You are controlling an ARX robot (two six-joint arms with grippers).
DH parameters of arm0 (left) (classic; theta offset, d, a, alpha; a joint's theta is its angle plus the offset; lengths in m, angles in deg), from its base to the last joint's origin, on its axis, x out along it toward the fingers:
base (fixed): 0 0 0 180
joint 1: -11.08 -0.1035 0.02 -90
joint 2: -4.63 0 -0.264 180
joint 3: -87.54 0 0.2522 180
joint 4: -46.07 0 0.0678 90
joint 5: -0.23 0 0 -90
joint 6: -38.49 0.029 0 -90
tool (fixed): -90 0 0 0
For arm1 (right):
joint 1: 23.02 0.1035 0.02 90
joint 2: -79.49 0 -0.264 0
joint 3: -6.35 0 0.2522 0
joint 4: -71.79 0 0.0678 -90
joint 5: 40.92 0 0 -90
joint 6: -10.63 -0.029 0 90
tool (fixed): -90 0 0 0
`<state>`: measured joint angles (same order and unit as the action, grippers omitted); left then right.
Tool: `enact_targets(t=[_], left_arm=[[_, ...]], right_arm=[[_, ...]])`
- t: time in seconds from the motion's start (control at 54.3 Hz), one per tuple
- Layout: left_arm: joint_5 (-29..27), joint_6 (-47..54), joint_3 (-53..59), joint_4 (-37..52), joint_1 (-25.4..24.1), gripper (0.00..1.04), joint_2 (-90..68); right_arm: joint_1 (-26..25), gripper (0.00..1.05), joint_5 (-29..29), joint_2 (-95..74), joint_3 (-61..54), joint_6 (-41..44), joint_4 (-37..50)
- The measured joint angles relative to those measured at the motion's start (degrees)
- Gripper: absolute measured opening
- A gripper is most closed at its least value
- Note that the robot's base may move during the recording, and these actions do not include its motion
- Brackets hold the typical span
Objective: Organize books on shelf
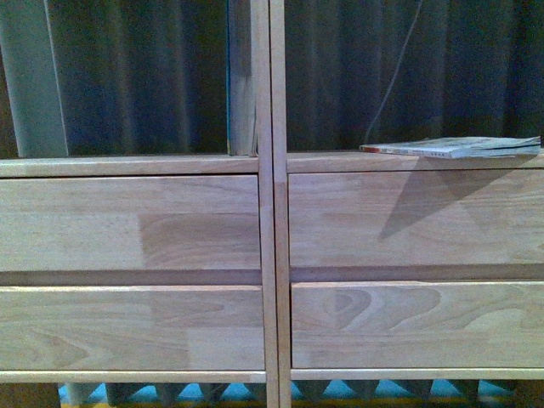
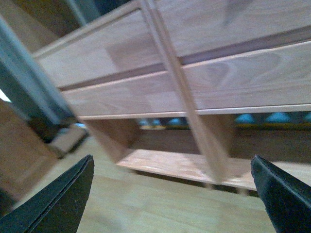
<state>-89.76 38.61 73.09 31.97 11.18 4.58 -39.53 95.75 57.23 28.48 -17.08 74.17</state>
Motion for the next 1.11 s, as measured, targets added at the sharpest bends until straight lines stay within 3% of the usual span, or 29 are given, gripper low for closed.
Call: enact_targets(t=[0.055, 0.166, 0.424, 0.718, 1.105], left_arm=[[0.1, 0.0, 0.0, 0.0, 0.0, 0.97, 0.0], [0.0, 0.0, 0.0, 0.0, 0.0, 0.97, 0.0], [0.0, 0.0, 0.0, 0.0, 0.0, 0.97, 0.0], [0.0, 0.0, 0.0, 0.0, 0.0, 0.97, 0.0], [0.0, 0.0, 0.0, 0.0, 0.0, 0.97, 0.0]], right_arm=[[0.2, 0.98, -0.4, -4.9, 3.1, -4.4, 5.1], [3.9, 0.98, -6.4, -16.8, 11.6, -10.0, 12.2], [11.1, 0.98, -17.0, -43.6, 33.3, -22.6, 14.7], [13.6, 0.98, -24.3, -61.1, 51.6, -29.9, 9.6], [13.6, 0.98, -29.4, -72.4, 65.0, -35.5, 5.7]])
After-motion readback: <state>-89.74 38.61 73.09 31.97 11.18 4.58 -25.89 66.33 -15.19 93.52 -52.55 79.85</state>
